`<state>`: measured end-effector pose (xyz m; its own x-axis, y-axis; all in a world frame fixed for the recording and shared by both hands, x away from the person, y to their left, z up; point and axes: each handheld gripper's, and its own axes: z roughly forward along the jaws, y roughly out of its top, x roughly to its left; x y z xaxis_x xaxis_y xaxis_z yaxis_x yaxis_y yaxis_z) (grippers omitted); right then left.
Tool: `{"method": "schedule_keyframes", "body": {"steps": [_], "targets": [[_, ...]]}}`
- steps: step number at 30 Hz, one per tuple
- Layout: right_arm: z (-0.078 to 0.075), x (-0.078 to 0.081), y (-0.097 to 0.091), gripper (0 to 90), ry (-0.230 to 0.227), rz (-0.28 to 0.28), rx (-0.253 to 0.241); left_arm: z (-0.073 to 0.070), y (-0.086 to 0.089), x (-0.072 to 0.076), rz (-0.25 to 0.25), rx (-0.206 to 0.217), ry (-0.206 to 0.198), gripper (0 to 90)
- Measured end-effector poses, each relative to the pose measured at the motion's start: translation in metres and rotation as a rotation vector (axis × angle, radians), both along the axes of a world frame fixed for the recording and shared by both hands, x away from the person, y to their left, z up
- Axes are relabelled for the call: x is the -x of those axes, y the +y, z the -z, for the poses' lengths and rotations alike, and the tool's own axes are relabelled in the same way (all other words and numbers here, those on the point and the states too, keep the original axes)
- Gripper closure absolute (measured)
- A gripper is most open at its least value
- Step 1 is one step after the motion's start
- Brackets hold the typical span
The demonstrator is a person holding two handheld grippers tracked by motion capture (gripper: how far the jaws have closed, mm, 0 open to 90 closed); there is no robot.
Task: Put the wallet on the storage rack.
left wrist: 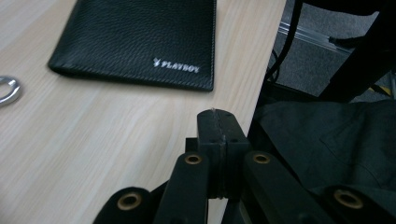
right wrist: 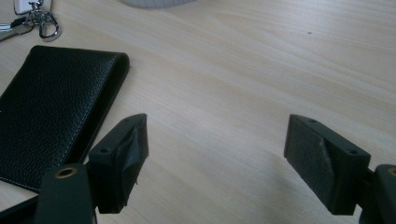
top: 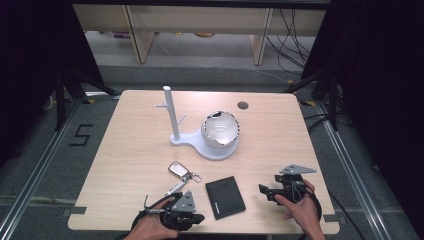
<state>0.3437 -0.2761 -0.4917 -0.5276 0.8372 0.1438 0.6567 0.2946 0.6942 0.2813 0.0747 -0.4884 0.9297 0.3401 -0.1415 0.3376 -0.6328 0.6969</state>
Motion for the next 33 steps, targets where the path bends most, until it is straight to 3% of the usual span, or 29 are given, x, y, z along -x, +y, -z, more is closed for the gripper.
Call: {"method": "schedule_keyframes", "body": {"steps": [3, 5, 8, 12, 20, 22, 23, 25, 29, 30, 33], "targets": [[0.001, 0.0, 0.0, 22.9, -0.012, -0.009, 0.01, 0.002, -0.008, -0.002, 0.026, -0.012, -0.001, 89.4], [0.0, 0.0, 0.002, 23.0, 0.02, -0.006, 0.001, 0.004, -0.016, -0.002, 0.026, -0.008, 0.002, 89.4], [0.0, -0.001, 0.003, 22.9, 0.004, -0.013, -0.004, 0.006, -0.026, -0.004, 0.052, -0.025, 0.001, 89.4], [-0.001, -0.001, 0.004, 23.0, 0.0, -0.013, -0.004, 0.008, -0.037, -0.005, 0.053, -0.015, 0.007, 89.4], [0.0, -0.001, 0.006, 23.0, 0.011, -0.018, -0.024, 0.013, -0.055, -0.015, 0.065, -0.041, 0.001, 89.4], [0.0, -0.001, 0.006, 23.0, 0.012, -0.02, -0.024, 0.013, -0.056, -0.016, 0.064, -0.058, -0.007, 89.4], [0.0, -0.001, 0.007, 23.0, 0.011, -0.016, -0.025, 0.014, -0.057, -0.017, 0.064, -0.059, 0.01, 89.4], [0.0, -0.001, 0.007, 23.0, 0.023, -0.018, -0.026, 0.015, -0.058, -0.017, 0.053, -0.038, 0.02, 89.4], [0.0, -0.002, 0.007, 23.1, 0.042, -0.033, -0.03, 0.014, -0.052, -0.021, 0.058, -0.092, -0.001, 89.4], [0.0, -0.002, 0.007, 23.1, 0.011, -0.037, -0.025, 0.015, -0.051, -0.021, 0.047, -0.089, -0.001, 89.4], [-0.002, -0.001, 0.009, 23.1, 0.002, -0.034, -0.022, 0.015, -0.045, -0.025, 0.037, -0.094, 0.005, 89.4]]}}
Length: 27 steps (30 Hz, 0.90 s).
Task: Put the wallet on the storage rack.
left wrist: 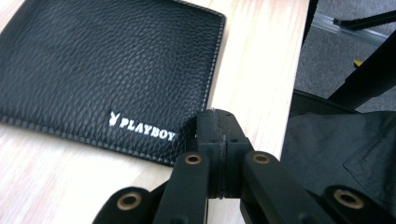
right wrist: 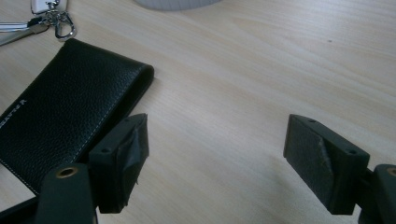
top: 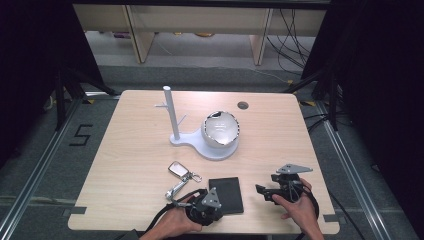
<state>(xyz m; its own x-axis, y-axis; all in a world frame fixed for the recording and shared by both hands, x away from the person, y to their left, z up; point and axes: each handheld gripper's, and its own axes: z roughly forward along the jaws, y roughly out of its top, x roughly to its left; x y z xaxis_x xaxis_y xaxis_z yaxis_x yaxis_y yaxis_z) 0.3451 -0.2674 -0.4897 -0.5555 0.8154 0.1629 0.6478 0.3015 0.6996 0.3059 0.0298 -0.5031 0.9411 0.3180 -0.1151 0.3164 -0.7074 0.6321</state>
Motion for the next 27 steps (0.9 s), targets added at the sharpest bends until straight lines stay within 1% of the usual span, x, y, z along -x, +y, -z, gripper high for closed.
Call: {"method": "schedule_keyframes", "body": {"steps": [1, 2, 3, 4, 5, 6, 7, 8, 9, 10, 11, 12, 13, 14, 15, 17, 18, 19, 21, 23, 24, 25, 26, 27], "targets": [[0.0, 0.0, 0.0, 23.1, 0.0, 0.0, 0.0, 0.0, 0.0, 0.0, 0.0, 0.0, 0.0, 89.3], [-0.003, 0.0, 0.001, 23.1, 0.002, -0.004, 0.004, 0.0, 0.002, -0.002, -0.012, 0.004, 0.007, 89.3], [-0.003, -0.002, 0.001, 23.3, -0.011, -0.027, -0.003, 0.0, 0.004, -0.003, -0.018, -0.004, -0.005, 89.3], [-0.006, -0.001, 0.003, 23.4, 0.005, -0.017, -0.004, 0.0, 0.004, -0.004, -0.026, 0.003, -0.001, 89.3], [-0.006, -0.001, 0.003, 23.4, 0.005, -0.017, -0.004, 0.0, 0.004, -0.004, -0.026, 0.003, -0.001, 89.4], [-0.009, -0.004, 0.005, 23.7, -0.005, -0.055, -0.003, 0.0, 0.007, -0.007, -0.036, 0.001, -0.001, 89.3], [-0.011, -0.004, 0.008, 23.9, 0.009, -0.058, -0.01, 0.0, 0.008, -0.009, -0.041, 0.0, 0.001, 89.3], [-0.011, -0.004, 0.008, 23.9, 0.009, -0.058, -0.01, 0.0, 0.008, -0.009, -0.041, 0.0, 0.001, 89.3], [-0.013, -0.006, 0.009, 24.1, -0.001, -0.076, 0.0, 0.0, 0.009, -0.011, -0.049, -0.003, -0.004, 89.3], [-0.016, -0.01, 0.013, 25.1, 0.013, -0.1, -0.002, 0.0, 0.011, -0.014, -0.055, -0.009, -0.009, 89.4], [-0.017, -0.013, 0.016, 25.2, 0.015, -0.117, -0.004, 0.0, 0.012, -0.015, -0.063, -0.005, -0.006, 89.3], [-0.019, -0.016, 0.018, 25.3, 0.039, -0.135, 0.006, 0.0, 0.012, -0.015, -0.063, -0.005, -0.006, 89.4], [-0.019, -0.019, 0.02, 25.8, 0.047, -0.153, 0.002, 0.0, 0.015, -0.018, -0.08, -0.002, -0.005, 89.4], [-0.019, -0.019, 0.02, 25.8, 0.047, -0.153, 0.002, 0.0, 0.015, -0.018, -0.08, -0.002, -0.005, 89.3], [-0.019, -0.024, 0.027, 26.6, 0.065, -0.181, 0.001, -0.001, 0.017, -0.021, -0.086, -0.012, -0.009, 89.4], [-0.02, -0.029, 0.033, 27.5, 0.096, -0.207, 0.008, -0.001, 0.018, -0.022, -0.089, -0.01, -0.008, 89.4], [-0.02, -0.029, 0.033, 27.5, 0.096, -0.207, 0.008, 0.0, 0.018, -0.023, -0.095, -0.005, -0.004, 89.4], [-0.02, -0.031, 0.035, 28.6, 0.105, -0.22, 0.007, -0.001, 0.019, -0.025, -0.094, -0.016, -0.012, 89.4], [-0.019, -0.036, 0.04, 28.6, 0.127, -0.239, 0.022, 0.0, 0.02, -0.027, -0.104, -0.007, -0.009, 89.4], [-0.017, -0.041, 0.047, 28.8, 0.156, -0.241, 0.019, 0.0, 0.02, -0.028, -0.11, -0.006, -0.01, 89.4], [-0.017, -0.043, 0.048, 29.8, 0.16, -0.255, 0.039, 0.0, 0.021, -0.029, -0.111, -0.009, -0.006, 89.4], [-0.017, -0.043, 0.048, 29.8, 0.16, -0.255, 0.039, 0.0, 0.021, -0.029, -0.111, -0.009, -0.006, 89.4], [-0.016, -0.048, 0.051, 31.2, 0.175, -0.266, 0.049, -0.001, 0.022, -0.03, -0.108, -0.019, -0.015, 89.4], [-0.016, -0.048, 0.051, 31.2, 0.175, -0.266, 0.049, -0.001, 0.022, -0.032, -0.1, -0.029, -0.018, 89.4]]}}
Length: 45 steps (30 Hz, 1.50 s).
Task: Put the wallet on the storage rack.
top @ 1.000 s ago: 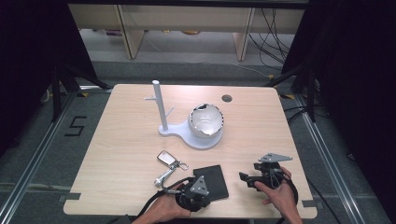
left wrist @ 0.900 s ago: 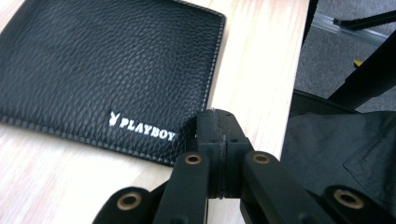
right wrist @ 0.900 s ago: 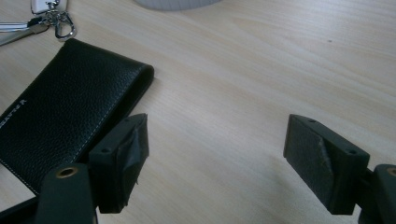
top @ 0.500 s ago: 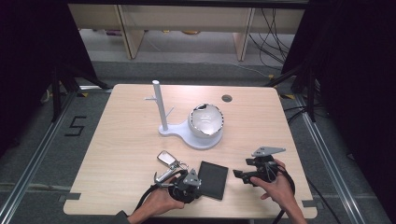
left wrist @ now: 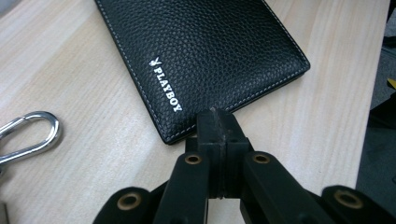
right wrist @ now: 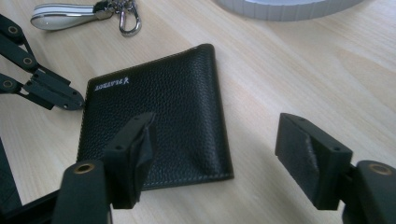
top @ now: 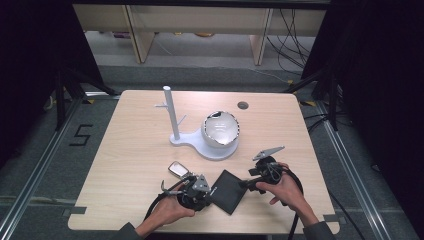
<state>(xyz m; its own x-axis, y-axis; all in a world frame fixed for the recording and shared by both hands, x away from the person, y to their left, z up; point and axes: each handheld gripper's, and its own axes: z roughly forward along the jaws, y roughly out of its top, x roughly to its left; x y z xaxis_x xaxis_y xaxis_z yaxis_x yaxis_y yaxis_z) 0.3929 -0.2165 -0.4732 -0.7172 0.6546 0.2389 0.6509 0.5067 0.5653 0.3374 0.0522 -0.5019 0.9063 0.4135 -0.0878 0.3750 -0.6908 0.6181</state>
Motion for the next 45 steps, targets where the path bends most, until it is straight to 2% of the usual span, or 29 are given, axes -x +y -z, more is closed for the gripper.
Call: {"method": "schedule_keyframes", "body": {"steps": [1, 3, 4, 5, 7, 10, 11, 12, 13, 14, 15, 18, 19, 20, 25, 26, 28, 30, 31, 32, 33, 34, 35, 36, 37, 38, 39, 43, 45], "targets": [[0.002, -0.003, 0.003, 32.7, 0.014, 0.003, -0.006, 0.001, -0.002, 0.001, -0.033, 0.03, 0.007, 89.4], [0.003, -0.005, 0.003, 33.5, 0.014, -0.007, -0.01, 0.001, -0.001, 0.0, -0.025, 0.021, 0.005, 89.4], [0.004, -0.007, 0.004, 33.9, 0.031, -0.008, -0.011, -0.001, 0.001, -0.002, 0.0, -0.013, -0.003, 89.4], [0.006, -0.01, 0.006, 35.8, 0.045, -0.009, -0.006, 0.001, -0.001, -0.001, -0.028, 0.015, 0.019, 89.4], [0.006, -0.012, 0.008, 37.5, 0.093, 0.017, 0.005, 0.0, -0.001, 0.0, -0.027, 0.004, 0.034, 89.4], [0.009, -0.016, 0.011, 38.1, 0.108, 0.012, 0.01, 0.0, -0.002, 0.0, -0.035, 0.008, 0.023, 89.4], [0.01, -0.016, 0.013, 38.2, 0.11, 0.045, 0.024, -0.001, 0.0, -0.004, 0.002, -0.016, -0.007, 89.4], [0.011, -0.018, 0.012, 38.5, 0.105, 0.003, 0.003, 0.0, -0.002, -0.003, -0.022, 0.007, 0.002, 89.4], [0.012, -0.019, 0.014, 38.6, 0.112, 0.001, 0.012, 0.001, -0.002, -0.003, -0.03, 0.017, 0.004, 89.4], [0.012, -0.019, 0.014, 38.6, 0.112, 0.001, 0.012, 0.001, -0.002, -0.003, -0.03, 0.017, 0.004, 89.4], [0.013, -0.02, 0.016, 39.2, 0.14, 0.013, 0.021, 0.0, -0.002, -0.003, -0.028, 0.014, 0.003, 89.4], [0.015, -0.022, 0.017, 40.4, 0.138, -0.003, 0.015, 0.0, -0.001, -0.004, -0.014, -0.003, 0.0, 89.4], [0.015, -0.022, 0.018, 40.8, 0.165, 0.015, 0.024, -0.001, -0.001, -0.004, -0.013, -0.007, -0.002, 89.4], [0.015, -0.022, 0.018, 40.8, 0.165, 0.015, 0.024, -0.001, -0.001, -0.004, -0.013, -0.007, -0.002, 89.4], [0.017, -0.024, 0.02, 45.6, 0.195, -0.001, -0.007, -0.001, -0.001, -0.004, -0.006, -0.016, -0.005, 89.4], [0.017, -0.024, 0.021, 48.3, 0.222, 0.005, -0.021, -0.001, -0.001, -0.004, -0.005, -0.018, -0.007, 89.4], [0.018, -0.025, 0.021, 48.3, 0.216, -0.012, -0.036, -0.001, -0.001, -0.004, -0.004, -0.018, -0.005, 89.4], [0.017, -0.024, 0.023, 50.7, 0.255, 0.029, -0.02, 0.0, -0.003, -0.003, -0.023, 0.004, -0.002, 89.5], [0.017, -0.024, 0.023, 50.7, 0.255, 0.029, -0.02, 0.0, -0.003, -0.003, -0.023, 0.004, -0.002, 89.4], [0.018, -0.025, 0.023, 51.3, 0.248, 0.024, -0.039, 0.0, -0.003, -0.003, -0.02, 0.001, -0.004, 89.4], [0.019, -0.025, 0.022, 53.3, 0.281, 0.037, -0.059, 0.0, -0.003, -0.003, -0.024, 0.004, -0.007, 89.4], [0.019, -0.025, 0.022, 53.3, 0.281, 0.037, -0.059, -0.001, -0.003, -0.003, -0.008, -0.017, -0.011, 89.4], [0.018, -0.025, 0.021, 58.0, 0.292, 0.036, -0.107, -0.001, -0.003, -0.002, -0.006, -0.019, -0.017, 89.4], [0.018, -0.025, 0.021, 58.0, 0.292, 0.036, -0.107, -0.001, -0.003, -0.002, -0.006, -0.019, -0.017, 89.4], [0.014, -0.025, 0.022, 64.4, 0.328, 0.022, -0.204, -0.001, -0.003, -0.002, -0.004, -0.018, -0.014, 89.4], [0.014, -0.025, 0.022, 64.4, 0.328, 0.022, -0.204, -0.001, -0.003, -0.002, -0.004, -0.018, -0.014, 89.4], [0.007, -0.024, 0.025, 66.2, 0.336, -0.009, -0.201, 0.0, -0.002, -0.002, -0.004, -0.016, -0.013, 89.4], [-0.001, -0.024, 0.031, 68.9, 0.346, -0.013, -0.164, 0.0, -0.002, -0.001, -0.001, -0.016, -0.012, 89.4], [-0.003, -0.025, 0.032, 70.5, 0.353, -0.051, -0.165, 0.0, -0.002, -0.001, -0.006, -0.013, -0.014, 89.4]]}}
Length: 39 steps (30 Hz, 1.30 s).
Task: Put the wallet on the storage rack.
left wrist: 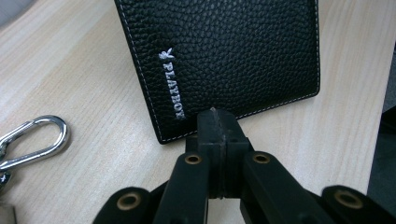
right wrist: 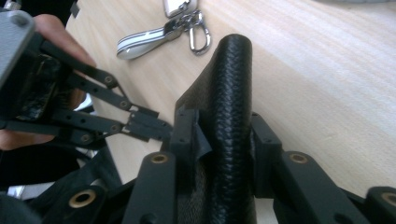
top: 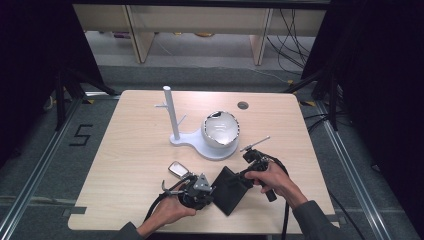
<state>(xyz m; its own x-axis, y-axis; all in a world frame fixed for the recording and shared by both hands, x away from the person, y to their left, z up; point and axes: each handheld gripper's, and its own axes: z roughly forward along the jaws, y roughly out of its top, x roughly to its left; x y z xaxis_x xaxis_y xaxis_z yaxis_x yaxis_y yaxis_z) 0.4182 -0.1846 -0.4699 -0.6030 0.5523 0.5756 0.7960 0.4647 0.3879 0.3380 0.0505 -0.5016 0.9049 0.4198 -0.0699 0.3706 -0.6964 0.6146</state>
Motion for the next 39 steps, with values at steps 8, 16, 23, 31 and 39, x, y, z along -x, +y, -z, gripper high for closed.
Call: {"method": "schedule_keyframes", "body": {"steps": [8, 16, 23, 31, 39], "targets": [[-0.009, 0.0, 0.006, 74.7, 0.054, -0.037, 0.026, 0.0, 0.0, 0.001, 0.002, -0.001, -0.006, 89.4], [-0.018, 0.004, 0.012, 77.4, 0.041, -0.072, 0.056, -0.002, 0.002, 0.002, 0.005, 0.001, -0.009, 89.3], [-0.028, 0.007, 0.012, 77.7, -0.009, -0.096, 0.061, -0.015, 0.018, 0.002, -0.004, 0.017, -0.028, 89.3], [-0.053, 0.004, 0.008, 77.8, -0.068, -0.092, 0.054, -0.019, 0.038, 0.013, -0.001, 0.008, -0.023, 89.3], [-0.083, -0.007, -0.002, 77.8, -0.141, -0.023, 0.046, -0.025, 0.068, 0.023, -0.018, 0.001, -0.016, 89.2]]}}
